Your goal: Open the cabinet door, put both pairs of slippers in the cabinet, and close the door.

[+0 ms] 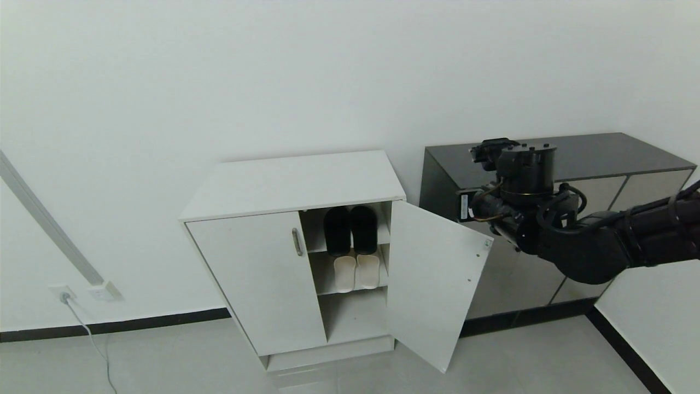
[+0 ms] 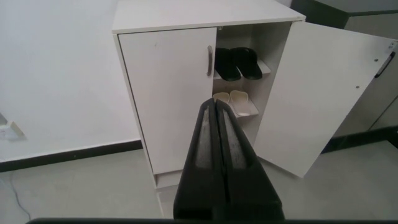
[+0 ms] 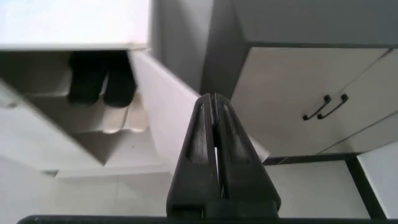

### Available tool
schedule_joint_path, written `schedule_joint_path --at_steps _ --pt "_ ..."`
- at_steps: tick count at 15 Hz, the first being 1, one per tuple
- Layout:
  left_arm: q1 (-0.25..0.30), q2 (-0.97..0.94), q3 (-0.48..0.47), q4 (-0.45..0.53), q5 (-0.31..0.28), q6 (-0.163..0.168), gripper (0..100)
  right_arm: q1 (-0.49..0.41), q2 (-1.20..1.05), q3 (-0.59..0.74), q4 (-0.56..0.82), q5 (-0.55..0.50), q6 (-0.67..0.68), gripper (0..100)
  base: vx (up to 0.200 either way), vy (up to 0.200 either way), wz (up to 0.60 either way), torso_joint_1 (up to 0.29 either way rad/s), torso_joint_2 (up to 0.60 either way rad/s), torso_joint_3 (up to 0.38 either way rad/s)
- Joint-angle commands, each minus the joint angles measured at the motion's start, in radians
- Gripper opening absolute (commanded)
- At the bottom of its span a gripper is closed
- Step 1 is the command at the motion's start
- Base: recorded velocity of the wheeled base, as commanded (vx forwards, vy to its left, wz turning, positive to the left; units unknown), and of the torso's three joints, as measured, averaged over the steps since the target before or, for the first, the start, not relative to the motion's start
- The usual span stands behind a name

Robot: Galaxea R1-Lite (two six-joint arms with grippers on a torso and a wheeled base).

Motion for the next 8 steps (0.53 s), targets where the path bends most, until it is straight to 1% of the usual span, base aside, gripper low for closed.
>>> schedule_joint_path --at_steps 1,3,8 --pt "0.000 0.000 0.000 0.001 0.000 -0.001 0 -0.041 0.058 -0.048 -0.001 0.007 0.000 0 0.000 0.000 0.00 0.000 0.00 0.000" --pt "0.000 0.000 0.000 0.000 0.000 -0.001 0 -0.069 0.098 -0.082 -0.001 0.019 0.003 0 0.000 0.000 0.00 0.000 0.00 0.000" --pt "0.000 0.000 0.000 0.000 0.000 -0.001 0 -0.092 0.189 -0.126 -0.001 0.043 0.032 0 0.000 0.000 0.00 0.000 0.00 0.000"
